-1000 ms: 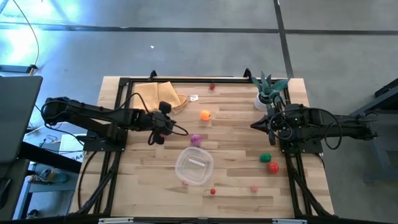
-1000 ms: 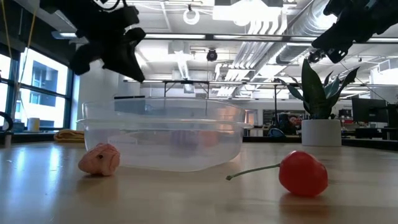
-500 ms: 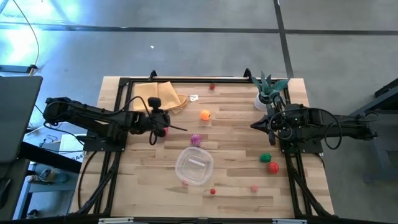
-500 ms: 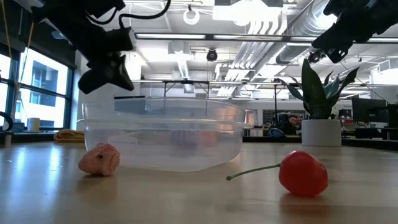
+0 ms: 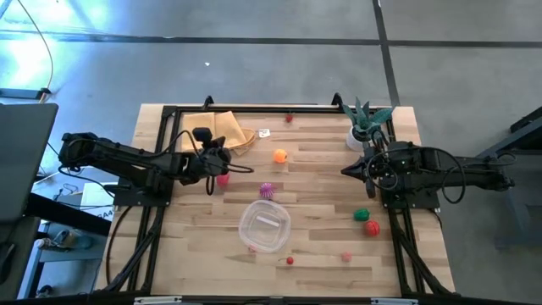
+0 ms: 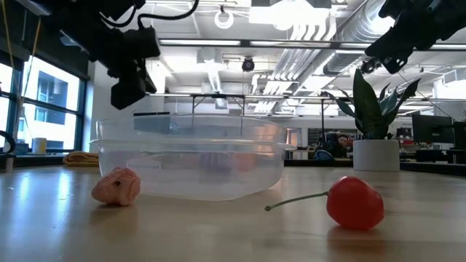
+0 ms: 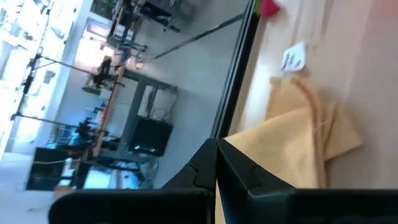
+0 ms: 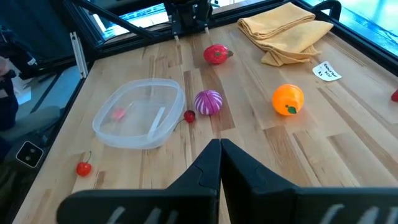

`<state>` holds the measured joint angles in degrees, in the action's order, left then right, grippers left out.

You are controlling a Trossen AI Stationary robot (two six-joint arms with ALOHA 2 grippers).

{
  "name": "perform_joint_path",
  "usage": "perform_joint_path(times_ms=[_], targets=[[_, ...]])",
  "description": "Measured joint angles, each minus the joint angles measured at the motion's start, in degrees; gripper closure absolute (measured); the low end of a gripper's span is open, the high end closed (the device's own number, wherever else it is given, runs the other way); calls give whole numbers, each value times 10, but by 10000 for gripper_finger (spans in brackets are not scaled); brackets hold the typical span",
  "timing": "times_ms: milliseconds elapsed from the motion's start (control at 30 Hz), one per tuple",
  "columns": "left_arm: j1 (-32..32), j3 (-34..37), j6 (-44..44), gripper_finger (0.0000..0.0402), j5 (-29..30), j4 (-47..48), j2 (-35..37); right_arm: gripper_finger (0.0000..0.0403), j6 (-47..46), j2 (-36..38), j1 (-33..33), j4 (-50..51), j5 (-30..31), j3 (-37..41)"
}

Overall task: Pick and placing Produce into tupperware
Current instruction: Put the dragon fruit into the bin

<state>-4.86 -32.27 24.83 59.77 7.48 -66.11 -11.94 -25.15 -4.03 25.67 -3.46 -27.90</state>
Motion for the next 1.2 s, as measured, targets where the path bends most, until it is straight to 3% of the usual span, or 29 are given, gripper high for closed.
perform_joint_path(times_ms=[133,333,533,633,933,1200], targets=[[0,0,-10,401,-45,-26,0,402,0,0,0,0,0,0],[0,-1,-15,401,-55,-37,0,402,0,0,0,0,0,0],[0,-40,-88,401,-112,-26,0,402,0,0,0,0,0,0],[0,-84,-121,401,-143,24,0,402,0,0,0,0,0,0],[0,-261,-276,401,-137,302,0,402,0,0,0,0,0,0],[0,-320,-297,401,-111,351,0,402,0,0,0,0,0,0]])
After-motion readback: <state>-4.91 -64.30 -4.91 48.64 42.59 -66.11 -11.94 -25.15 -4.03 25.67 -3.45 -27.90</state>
